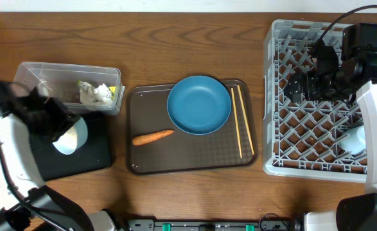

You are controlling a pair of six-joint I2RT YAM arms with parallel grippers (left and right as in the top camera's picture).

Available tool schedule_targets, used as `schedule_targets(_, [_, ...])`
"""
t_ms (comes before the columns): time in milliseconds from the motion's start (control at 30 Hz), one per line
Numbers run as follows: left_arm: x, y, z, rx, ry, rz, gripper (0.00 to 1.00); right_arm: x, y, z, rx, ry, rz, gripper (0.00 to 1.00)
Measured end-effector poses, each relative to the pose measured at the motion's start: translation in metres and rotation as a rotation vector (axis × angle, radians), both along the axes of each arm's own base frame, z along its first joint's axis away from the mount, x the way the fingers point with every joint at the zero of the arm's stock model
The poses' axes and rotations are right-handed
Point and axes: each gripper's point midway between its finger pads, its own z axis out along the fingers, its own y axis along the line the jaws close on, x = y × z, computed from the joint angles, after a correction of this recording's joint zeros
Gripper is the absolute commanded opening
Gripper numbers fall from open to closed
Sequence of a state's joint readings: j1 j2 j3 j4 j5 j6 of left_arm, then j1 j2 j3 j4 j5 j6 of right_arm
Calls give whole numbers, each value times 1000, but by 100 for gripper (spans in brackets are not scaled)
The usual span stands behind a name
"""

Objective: Sort waste into correct bins and load items into the dishwasher rack
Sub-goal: 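Carry the rice bowl left and tip the rice onto the black tray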

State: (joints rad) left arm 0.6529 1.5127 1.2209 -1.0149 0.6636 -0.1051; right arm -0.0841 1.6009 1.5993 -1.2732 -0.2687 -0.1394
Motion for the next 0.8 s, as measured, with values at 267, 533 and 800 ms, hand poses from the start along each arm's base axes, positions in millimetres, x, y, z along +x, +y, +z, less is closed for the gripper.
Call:
schedule_targets(267, [-6, 15, 3, -257, -166, 85, 6, 0, 0, 0, 0, 1, 0, 99])
schedule_targets(533, [-3, 21, 19, -487, -396, 118, 6, -1, -3, -1, -17, 6, -5, 99])
schedule_targets(800, [-4, 25, 19, -656, -522, 175, 6, -3, -5, -2, -30, 16, -9, 99])
